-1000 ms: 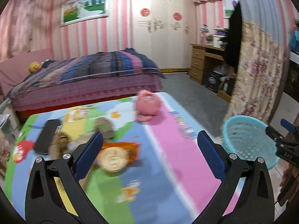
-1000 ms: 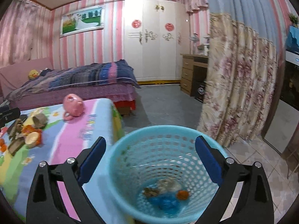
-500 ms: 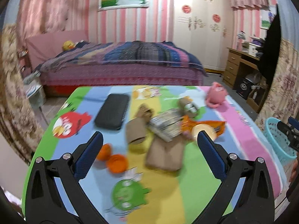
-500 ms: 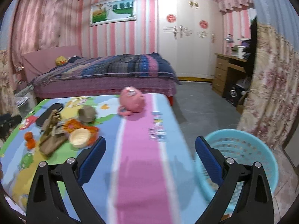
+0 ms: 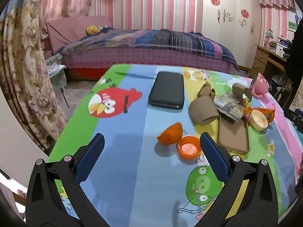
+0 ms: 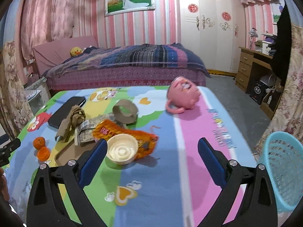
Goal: Collect trash
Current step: 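Grasp the orange peel with the left tool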
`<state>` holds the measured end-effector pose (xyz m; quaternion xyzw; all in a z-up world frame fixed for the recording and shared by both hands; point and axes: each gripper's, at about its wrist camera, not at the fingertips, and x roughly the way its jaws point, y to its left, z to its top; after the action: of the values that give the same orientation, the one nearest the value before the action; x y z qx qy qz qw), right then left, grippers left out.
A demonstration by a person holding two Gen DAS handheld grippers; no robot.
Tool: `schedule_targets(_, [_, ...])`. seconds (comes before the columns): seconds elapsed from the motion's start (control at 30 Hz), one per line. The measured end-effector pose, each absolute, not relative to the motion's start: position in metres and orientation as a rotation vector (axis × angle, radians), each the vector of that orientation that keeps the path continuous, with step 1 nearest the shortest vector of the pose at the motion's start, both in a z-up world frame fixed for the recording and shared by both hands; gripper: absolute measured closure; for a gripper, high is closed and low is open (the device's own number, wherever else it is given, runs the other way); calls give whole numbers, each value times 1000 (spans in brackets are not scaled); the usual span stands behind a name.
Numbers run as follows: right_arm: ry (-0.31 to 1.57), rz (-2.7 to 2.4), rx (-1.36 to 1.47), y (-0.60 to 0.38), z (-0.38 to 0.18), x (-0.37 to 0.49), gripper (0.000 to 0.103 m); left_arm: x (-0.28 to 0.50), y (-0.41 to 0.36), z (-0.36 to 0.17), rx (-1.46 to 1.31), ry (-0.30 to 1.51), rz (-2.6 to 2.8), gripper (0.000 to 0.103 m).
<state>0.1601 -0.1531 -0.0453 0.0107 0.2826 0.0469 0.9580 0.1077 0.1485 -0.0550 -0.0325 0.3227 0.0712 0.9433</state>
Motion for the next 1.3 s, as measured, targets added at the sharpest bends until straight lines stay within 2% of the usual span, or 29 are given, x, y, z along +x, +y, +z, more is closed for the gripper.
schedule_targets(0.3, [619,117,-54,-147,-63,168,9,143,154,-79,-138,744,115,8])
schedule_targets(0.47, [620,133,-116,-144,-65,171,9,160,156,-89,-195,794,67,29])
schedule_targets(0.63, [633,145,-78,-151,-66,174,9,167,147,-97,-202,832,6,59])
schedule_targets(0.7, [634,148,-69,-153,-65,174,9,167,144,-96,-187,830,10,69])
schedule_targets(0.83, [632,163,-65,-151,-65,173,9,165,144,-93,-183,812,13,73])
schedule_targets(1.17, [664,232,-79,-128,-67,185,9,161,172,-85,-140,746,167,73])
schedule_targets(1.3, [695,285,-102,-114,-69,193,13,158,174,-82,-137,729,189,73])
